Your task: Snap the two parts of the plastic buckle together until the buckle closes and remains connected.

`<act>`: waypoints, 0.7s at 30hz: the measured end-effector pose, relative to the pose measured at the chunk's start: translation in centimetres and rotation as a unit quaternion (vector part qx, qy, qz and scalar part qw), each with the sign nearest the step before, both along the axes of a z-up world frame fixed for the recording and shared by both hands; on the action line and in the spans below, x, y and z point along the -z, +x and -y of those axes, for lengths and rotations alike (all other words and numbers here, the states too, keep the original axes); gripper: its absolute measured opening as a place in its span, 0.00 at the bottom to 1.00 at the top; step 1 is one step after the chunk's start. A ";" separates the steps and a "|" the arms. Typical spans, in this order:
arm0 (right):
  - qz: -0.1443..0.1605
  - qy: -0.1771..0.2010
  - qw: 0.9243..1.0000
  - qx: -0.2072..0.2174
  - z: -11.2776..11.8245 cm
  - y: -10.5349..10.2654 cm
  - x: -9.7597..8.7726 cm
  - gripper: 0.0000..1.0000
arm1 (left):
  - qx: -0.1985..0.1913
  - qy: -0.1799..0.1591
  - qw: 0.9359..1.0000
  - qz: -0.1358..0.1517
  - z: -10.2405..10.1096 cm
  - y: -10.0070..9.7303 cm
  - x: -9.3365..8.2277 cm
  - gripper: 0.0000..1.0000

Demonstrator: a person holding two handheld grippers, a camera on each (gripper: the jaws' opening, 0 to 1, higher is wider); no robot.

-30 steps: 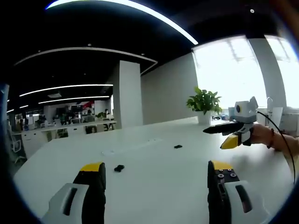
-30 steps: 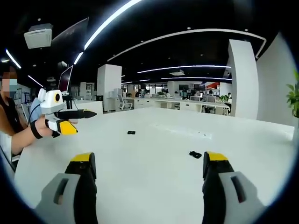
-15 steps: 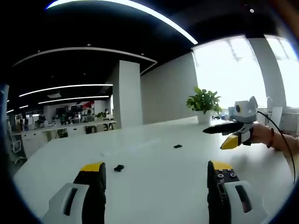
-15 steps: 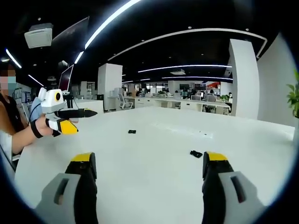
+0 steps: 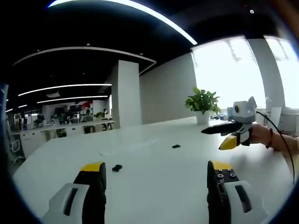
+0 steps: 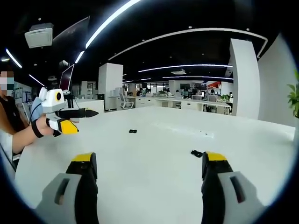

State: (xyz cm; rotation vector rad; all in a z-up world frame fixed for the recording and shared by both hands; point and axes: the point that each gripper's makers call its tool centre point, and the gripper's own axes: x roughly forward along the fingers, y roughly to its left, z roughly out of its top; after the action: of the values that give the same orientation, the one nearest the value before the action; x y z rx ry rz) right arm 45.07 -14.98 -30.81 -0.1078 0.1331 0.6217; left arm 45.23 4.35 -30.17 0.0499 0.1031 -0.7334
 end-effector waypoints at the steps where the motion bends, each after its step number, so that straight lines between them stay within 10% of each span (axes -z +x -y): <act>1: 0.000 -0.001 1.000 0.000 0.0 0.0 0.0 0.93 | -0.001 0.003 1.000 0.002 0.0 0.0 0.0 0.91; 21: -0.002 0.001 1.000 0.002 -0.2 -0.1 0.1 0.91 | 0.013 -0.021 1.000 -0.012 0.5 -0.5 -0.4 0.89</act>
State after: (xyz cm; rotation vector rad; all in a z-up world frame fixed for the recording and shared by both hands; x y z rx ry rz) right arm 44.93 -14.81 -30.92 -0.1037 0.1364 0.6191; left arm 44.75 3.81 -29.82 0.0020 0.1106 -0.7616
